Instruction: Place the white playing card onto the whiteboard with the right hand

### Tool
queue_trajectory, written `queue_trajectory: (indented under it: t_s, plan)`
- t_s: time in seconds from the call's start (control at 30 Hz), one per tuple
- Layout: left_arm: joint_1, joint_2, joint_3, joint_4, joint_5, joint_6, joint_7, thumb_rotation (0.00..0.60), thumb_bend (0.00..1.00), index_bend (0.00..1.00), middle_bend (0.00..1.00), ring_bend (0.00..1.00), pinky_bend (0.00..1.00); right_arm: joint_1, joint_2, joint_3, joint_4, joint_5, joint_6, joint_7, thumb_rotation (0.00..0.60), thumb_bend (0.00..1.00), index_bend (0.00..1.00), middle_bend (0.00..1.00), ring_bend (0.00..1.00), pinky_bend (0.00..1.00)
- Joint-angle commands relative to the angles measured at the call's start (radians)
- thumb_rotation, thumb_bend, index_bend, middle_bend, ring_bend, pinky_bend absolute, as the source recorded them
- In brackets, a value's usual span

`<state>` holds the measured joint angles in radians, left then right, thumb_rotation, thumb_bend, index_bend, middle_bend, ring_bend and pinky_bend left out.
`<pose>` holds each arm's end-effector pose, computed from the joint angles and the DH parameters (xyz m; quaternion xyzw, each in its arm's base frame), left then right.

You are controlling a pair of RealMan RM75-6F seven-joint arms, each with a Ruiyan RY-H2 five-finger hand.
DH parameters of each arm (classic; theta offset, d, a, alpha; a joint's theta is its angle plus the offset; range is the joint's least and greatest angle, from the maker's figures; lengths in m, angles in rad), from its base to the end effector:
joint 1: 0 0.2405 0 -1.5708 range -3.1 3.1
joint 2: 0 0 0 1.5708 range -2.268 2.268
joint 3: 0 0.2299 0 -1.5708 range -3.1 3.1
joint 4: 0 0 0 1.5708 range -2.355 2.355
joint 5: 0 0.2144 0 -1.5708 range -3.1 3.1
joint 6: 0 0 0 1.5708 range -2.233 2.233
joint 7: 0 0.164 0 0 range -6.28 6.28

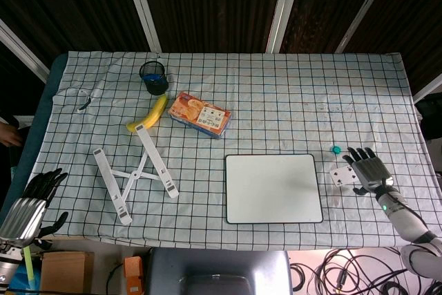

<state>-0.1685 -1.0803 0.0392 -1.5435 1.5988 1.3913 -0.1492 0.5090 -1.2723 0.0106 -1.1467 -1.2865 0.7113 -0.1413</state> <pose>-0.2924 0.2035 0.1294 -0.6596 -0.4078 -0.3760 0.5073 -0.3552 -0.3195 0.0750 0.7591 -0.3796 0.0972 0.5198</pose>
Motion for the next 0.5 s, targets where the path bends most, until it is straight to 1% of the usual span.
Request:
queue_trajectory:
  t_s: [0.03,0.27,0.33,0.4,0.5]
  plan:
    - [-0.001,-0.001,0.0,0.0,-0.001,-0.001,0.002,0.6,0.37,0.0,0.0,0.0,0.0,-0.001,-0.001,-0.006,0.007,-0.012,0.003,0.015,0.6,0.14,0.14,0.0,0.0,0.0]
    - [0.0,0.002,-0.001,-0.003,-0.005,0.0,0.001,0.6,0.37,0.0,0.0,0.0,0.0,0.004,-0.006,-0.013,0.019,-0.027,0.003,0.028,0.6,0.15,0.17,0.0,0.0,0.0]
    - [0.001,0.001,-0.002,-0.003,-0.005,0.001,0.001,0.6,0.37,0.0,0.0,0.0,0.0,0.008,-0.012,-0.013,0.027,-0.028,-0.001,0.031,0.6,0.18,0.2,0.0,0.0,0.0]
    - [0.0,0.002,-0.001,-0.004,-0.006,-0.001,0.002,0.6,0.37,0.0,0.0,0.0,0.0,0.01,-0.019,-0.013,0.039,-0.03,0.001,0.031,0.6,0.21,0.26,0.0,0.0,0.0]
    - [0.0,0.002,0.0,-0.005,-0.008,-0.004,0.001,0.6,0.37,0.0,0.0,0.0,0.0,0.01,-0.029,-0.012,0.06,-0.027,0.002,0.032,0.6,0.22,0.3,0.0,0.0,0.0]
